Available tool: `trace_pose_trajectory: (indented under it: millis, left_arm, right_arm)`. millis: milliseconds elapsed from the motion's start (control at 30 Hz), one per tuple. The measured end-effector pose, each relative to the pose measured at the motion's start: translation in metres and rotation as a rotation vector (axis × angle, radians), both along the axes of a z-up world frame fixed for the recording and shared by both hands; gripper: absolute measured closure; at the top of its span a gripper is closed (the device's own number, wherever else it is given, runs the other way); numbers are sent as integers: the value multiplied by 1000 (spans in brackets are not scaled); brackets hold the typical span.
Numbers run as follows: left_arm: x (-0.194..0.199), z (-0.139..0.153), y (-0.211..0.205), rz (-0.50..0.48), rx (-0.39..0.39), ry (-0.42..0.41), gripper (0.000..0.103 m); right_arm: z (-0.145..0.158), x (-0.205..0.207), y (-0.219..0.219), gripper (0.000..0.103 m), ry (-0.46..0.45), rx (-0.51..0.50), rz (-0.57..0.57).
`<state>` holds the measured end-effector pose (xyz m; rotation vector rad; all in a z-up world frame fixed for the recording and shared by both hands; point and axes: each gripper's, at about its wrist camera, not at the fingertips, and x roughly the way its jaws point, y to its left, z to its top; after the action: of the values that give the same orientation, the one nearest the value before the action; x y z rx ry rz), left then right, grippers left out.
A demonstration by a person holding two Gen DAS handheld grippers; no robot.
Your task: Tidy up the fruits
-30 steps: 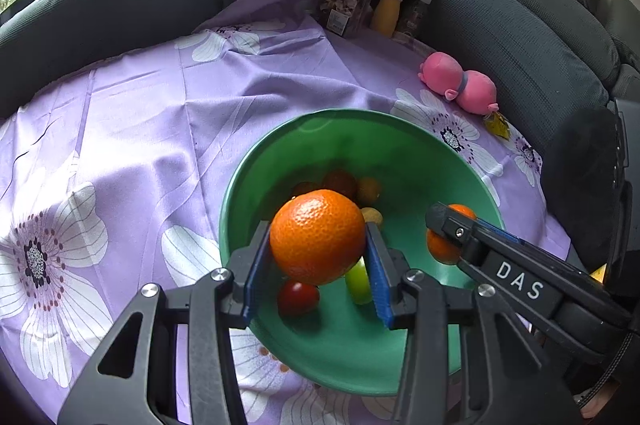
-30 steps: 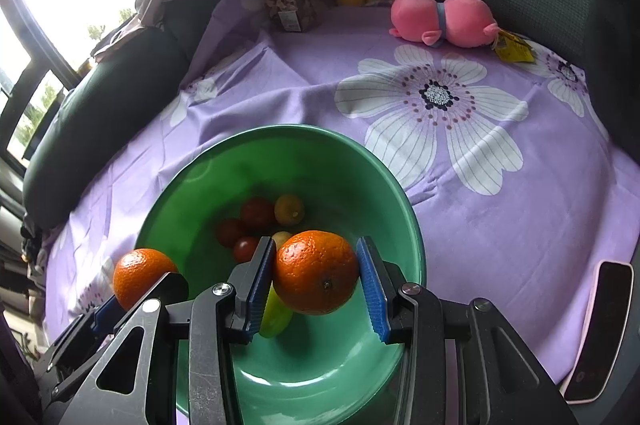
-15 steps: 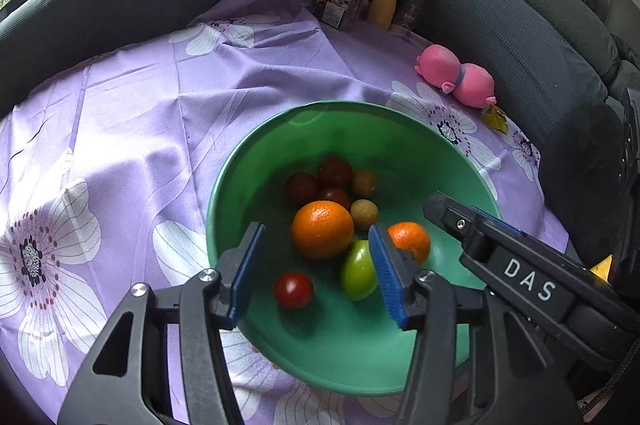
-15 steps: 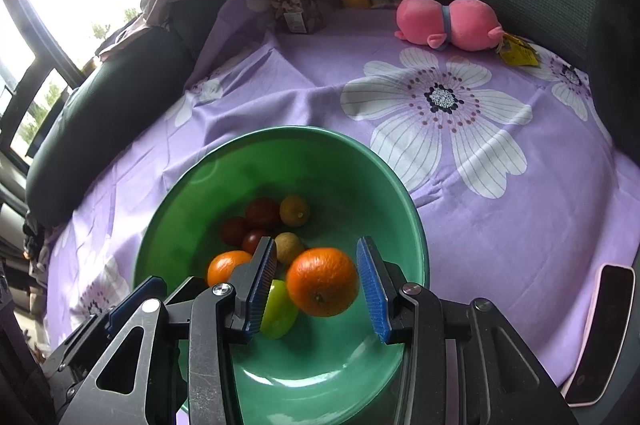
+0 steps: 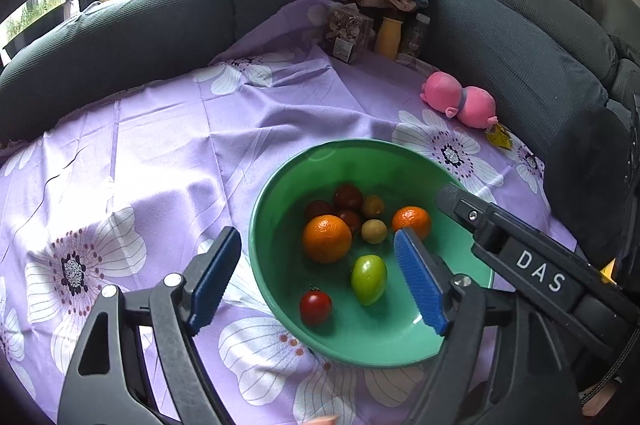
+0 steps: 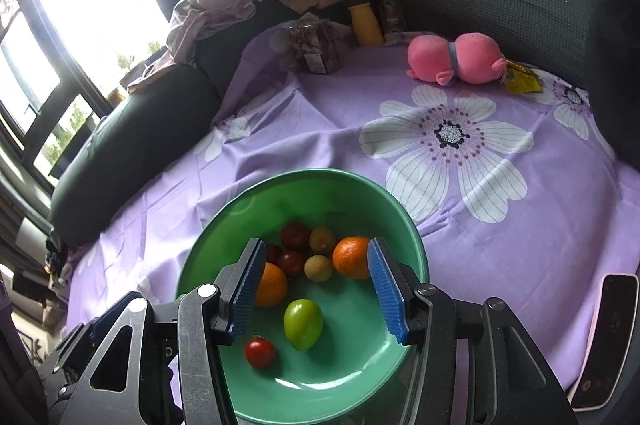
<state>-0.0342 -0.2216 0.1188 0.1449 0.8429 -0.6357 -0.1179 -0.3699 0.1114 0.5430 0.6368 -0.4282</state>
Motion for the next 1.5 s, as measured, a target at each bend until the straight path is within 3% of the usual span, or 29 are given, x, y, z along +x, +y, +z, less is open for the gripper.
trace_pose_trajectory:
  millis: [1500]
  left_arm:
    - [-1,-7,-1,2,16,48,23]
  right_arm:
    - [-2,-2,-3,47,69,-35,-58]
